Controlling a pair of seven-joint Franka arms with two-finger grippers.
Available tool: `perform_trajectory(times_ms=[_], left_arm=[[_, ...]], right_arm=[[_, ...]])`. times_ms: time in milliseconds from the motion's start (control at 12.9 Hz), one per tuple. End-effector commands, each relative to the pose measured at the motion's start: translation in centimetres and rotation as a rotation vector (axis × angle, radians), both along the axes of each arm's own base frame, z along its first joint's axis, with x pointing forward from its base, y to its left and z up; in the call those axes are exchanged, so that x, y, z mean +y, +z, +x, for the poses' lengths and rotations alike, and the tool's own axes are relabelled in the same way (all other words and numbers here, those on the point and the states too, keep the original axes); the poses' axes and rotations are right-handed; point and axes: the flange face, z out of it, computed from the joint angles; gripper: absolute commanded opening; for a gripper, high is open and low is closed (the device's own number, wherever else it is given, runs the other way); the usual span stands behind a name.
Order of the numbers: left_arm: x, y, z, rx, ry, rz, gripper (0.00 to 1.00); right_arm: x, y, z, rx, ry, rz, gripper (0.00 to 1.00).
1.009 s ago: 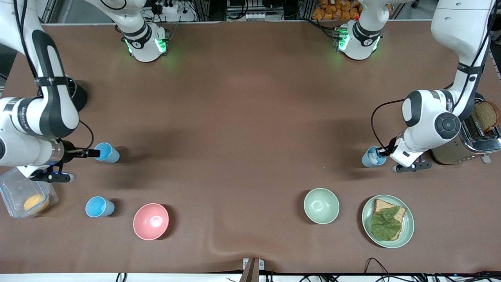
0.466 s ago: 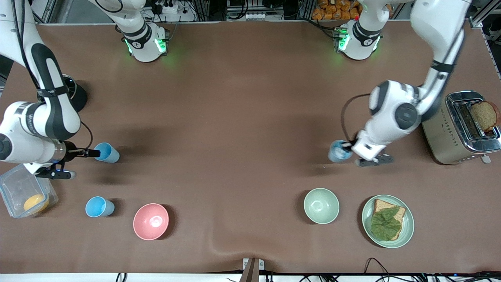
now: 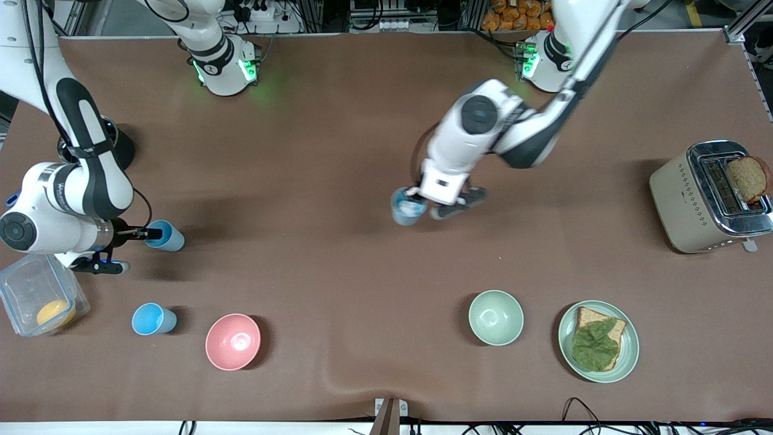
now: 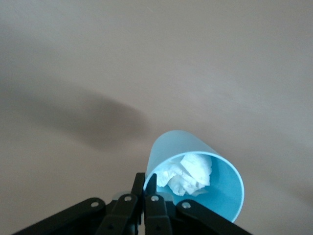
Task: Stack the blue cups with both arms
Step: 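Set the cup mid-table with the left gripper while the right gripper carries its cup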
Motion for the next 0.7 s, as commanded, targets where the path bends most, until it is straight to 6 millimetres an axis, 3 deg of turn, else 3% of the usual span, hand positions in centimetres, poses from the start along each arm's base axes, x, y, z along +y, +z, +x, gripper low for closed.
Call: perform_trajectory(times_ms=[0, 155, 310, 388, 466, 621], left_arm=[[-5.3, -4.5, 1.3, 0.002, 0.09, 0.024, 0.0], [-7.4, -7.7, -0.3, 0.003, 0.078, 0.06, 0.0], [-7.3, -9.4, -0.5, 0.021, 0.084, 0.079, 0.0], [-7.2, -10.1, -0.5, 0.027, 0.082, 0.085, 0.24], [-7.2, -10.1, -0.5, 0.018, 0.073, 0.09, 0.99], [-6.7, -7.2, 0.7, -0.006, 0.104, 0.061, 1.0]], right_arm=[[-0.2, 0.1, -0.2, 0.007, 0.013, 0.018, 0.0], [0.2, 0.2, -0.1, 0.005, 0.02, 0.018, 0.0], [0.5, 0.7, 0.0, 0.001, 0.032, 0.019, 0.0], [0.8, 0.8, 0.0, 0.01, 0.037, 0.019, 0.0], [1.0, 1.0, 0.0, 0.017, 0.038, 0.022, 0.0], [0.9, 1.1, 0.0, 0.015, 0.047, 0.027, 0.0]])
